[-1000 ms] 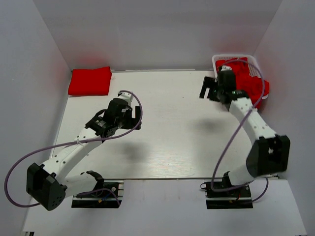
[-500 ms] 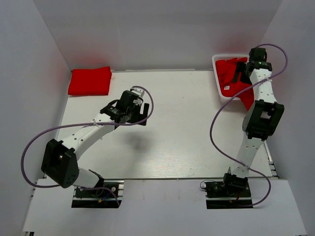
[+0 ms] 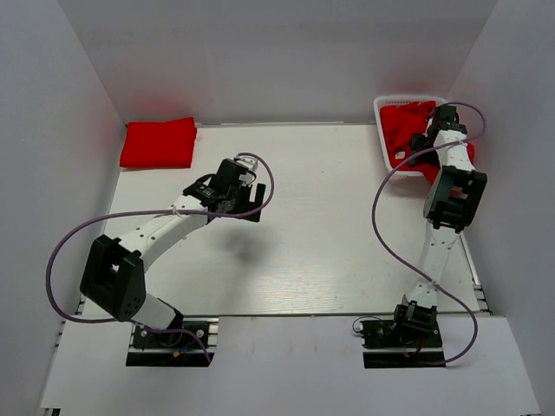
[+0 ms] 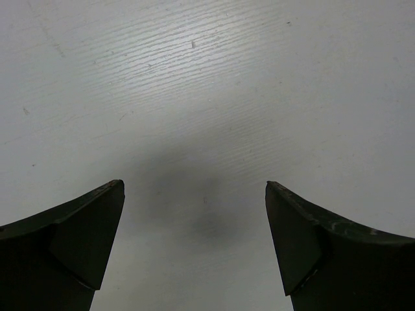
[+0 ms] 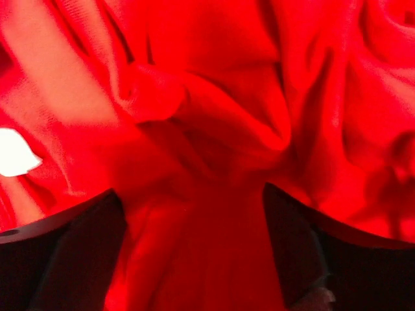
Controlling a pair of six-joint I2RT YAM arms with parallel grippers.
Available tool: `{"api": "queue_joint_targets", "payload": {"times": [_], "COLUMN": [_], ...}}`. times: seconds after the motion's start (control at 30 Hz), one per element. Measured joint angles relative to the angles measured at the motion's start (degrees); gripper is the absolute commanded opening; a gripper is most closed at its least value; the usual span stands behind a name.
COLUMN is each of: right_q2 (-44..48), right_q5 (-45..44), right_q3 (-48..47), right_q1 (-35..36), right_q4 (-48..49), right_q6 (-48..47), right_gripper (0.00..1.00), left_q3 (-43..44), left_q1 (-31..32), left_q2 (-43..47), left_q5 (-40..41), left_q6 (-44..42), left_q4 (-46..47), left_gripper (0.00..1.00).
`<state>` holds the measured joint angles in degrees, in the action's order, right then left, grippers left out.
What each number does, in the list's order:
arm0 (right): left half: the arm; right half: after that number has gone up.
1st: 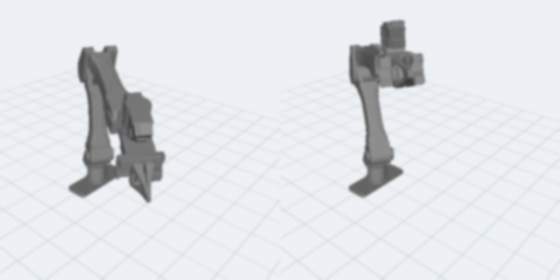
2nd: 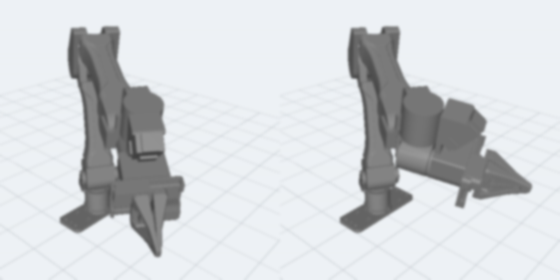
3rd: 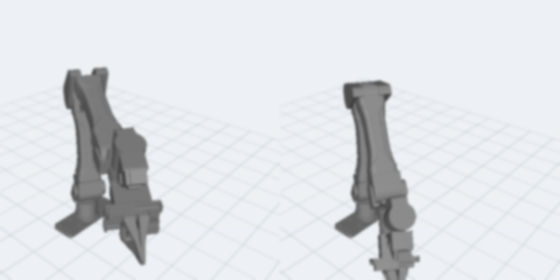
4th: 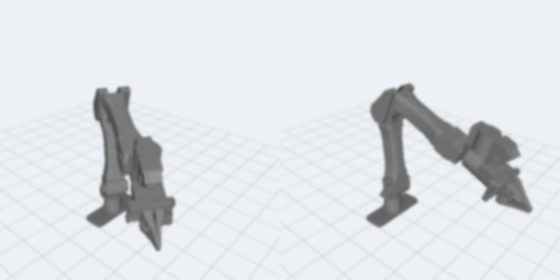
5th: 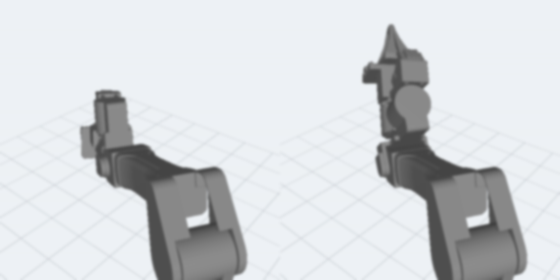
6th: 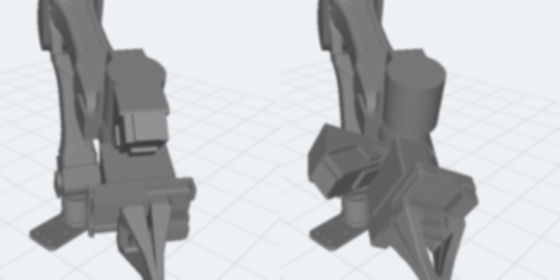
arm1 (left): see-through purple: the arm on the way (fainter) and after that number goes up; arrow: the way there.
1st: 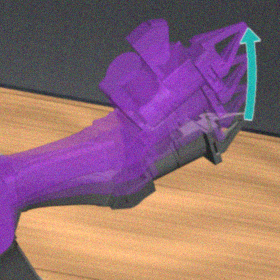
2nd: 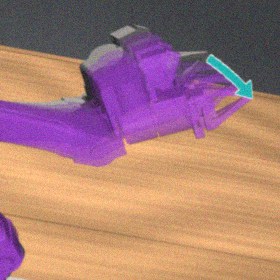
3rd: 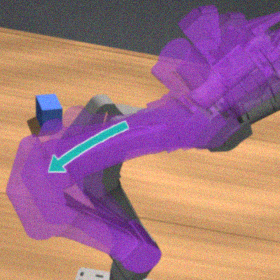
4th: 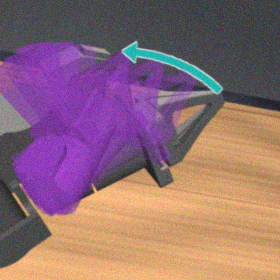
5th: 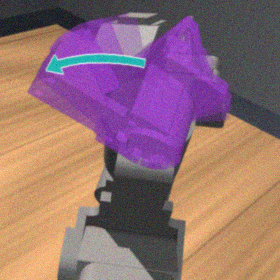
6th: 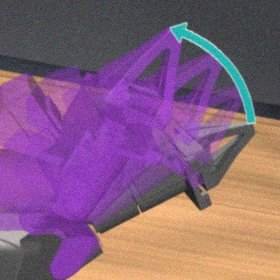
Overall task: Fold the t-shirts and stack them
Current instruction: Grab crumpled tshirt from bin with the right arm, then move the tshirt to the center of the board
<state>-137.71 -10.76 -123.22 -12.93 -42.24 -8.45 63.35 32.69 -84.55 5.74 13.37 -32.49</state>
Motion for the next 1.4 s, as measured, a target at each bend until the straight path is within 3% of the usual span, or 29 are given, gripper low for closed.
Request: {"api": "queue_joint_targets", "payload": {"times": [0.03, 0.1, 0.13, 0.2, 0.43, 0.93, 1.4], "right_q2": [-0.5, -1.2, -1.4, -1.6, 0.1, 27.7, 33.3], "right_q5": [0.0, 0.0, 0.0, 0.2, 0.7, 7.5, 17.7], "right_q3": [0.0, 0.0, 0.0, 0.0, 1.4, 2.2, -1.6], "right_q1": [-0.1, -0.2, -0.2, -0.1, -0.4, -1.5, -1.6], "right_q4": [0.4, 1.2, 1.7, 2.6, 5.4, 13.9, 24.7], "right_q6": [-0.1, -0.5, -0.3, 0.7, 4.6, 9.9, 17.1], "right_gripper": [0.65, 0.37, 0.16, 0.00, 0.00, 0.00, 0.00], "left_q3": [0.1, 0.3, 0.3, 0.4, 0.8, 0.8, -0.7], "left_q1": [0.0, 0.0, 0.0, 0.0, 0.0, 0.0, 0.0], "left_q2": [-0.2, -0.6, -0.9, -1.3, -1.4, 3.9, 7.8], "left_q5": [0.0, 0.0, 0.0, 0.0, 0.0, 0.0, 0.1], "left_q6": [0.0, 0.0, 0.2, 0.2, 0.2, 0.0, 0.0], "left_q4": [0.0, 0.0, 0.0, 0.0, 0.2, 1.3, 3.0], "left_gripper": [1.00, 1.00, 1.00, 1.00, 1.00, 1.00, 1.00]}}
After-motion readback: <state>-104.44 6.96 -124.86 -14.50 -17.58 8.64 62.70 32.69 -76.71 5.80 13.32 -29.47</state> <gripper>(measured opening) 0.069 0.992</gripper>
